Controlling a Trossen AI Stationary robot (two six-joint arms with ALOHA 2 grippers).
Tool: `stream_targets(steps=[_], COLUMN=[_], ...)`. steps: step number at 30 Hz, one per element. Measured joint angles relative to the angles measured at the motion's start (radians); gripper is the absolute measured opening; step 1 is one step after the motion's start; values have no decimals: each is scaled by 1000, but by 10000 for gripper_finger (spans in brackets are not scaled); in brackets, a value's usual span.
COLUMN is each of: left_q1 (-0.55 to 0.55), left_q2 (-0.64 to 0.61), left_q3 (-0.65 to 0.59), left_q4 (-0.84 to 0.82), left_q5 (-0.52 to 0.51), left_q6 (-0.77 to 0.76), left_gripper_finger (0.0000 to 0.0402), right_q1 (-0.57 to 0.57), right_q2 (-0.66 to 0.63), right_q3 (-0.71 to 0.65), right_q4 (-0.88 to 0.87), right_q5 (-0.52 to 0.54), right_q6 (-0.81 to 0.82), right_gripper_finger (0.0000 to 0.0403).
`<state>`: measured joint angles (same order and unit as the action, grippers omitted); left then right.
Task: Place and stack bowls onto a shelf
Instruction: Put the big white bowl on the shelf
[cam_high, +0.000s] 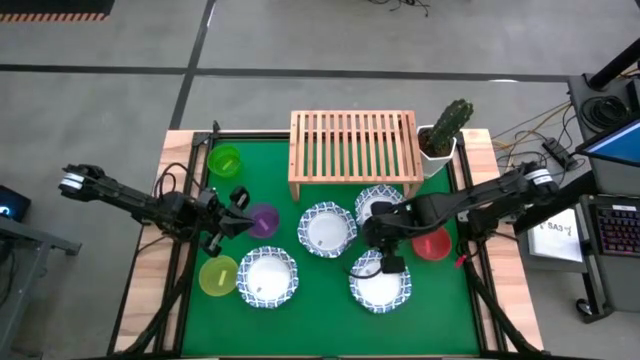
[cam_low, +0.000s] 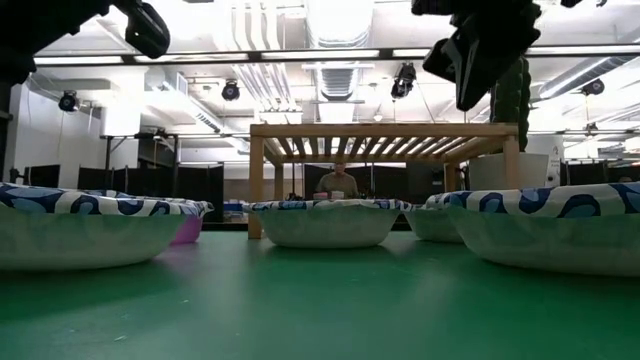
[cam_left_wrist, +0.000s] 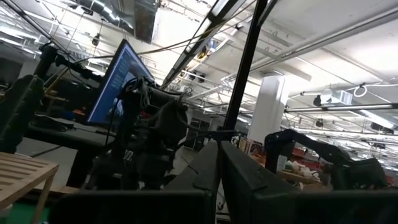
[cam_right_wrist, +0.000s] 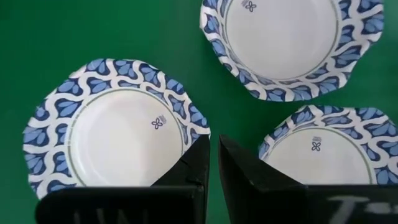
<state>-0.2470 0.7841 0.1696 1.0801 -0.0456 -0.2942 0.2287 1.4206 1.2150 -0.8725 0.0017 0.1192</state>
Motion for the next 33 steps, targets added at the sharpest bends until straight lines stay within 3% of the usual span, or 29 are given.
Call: stream_targets(steps=[7,16,27,33], left_q1=[2,3,5,6], left_q2=[-7,-14,-17,-18], left_q3=[0,0,0,0], left_q4=[1,6,12,39], left_q5=[-24,-284,-311,-312], left_q6=[85,240,287,343], left_gripper_finger=[1,1,1,1], right_q1=[0,0,-3,-3], right_q2=[3,-81,-137,-122], right_q3=[-28,-150,-241,-242], right_q4=[25,143,206,205], right_q5=[0,41,189,208], right_q6=[-6,-8,13,56], right_gripper_finger=[22,22,22,22])
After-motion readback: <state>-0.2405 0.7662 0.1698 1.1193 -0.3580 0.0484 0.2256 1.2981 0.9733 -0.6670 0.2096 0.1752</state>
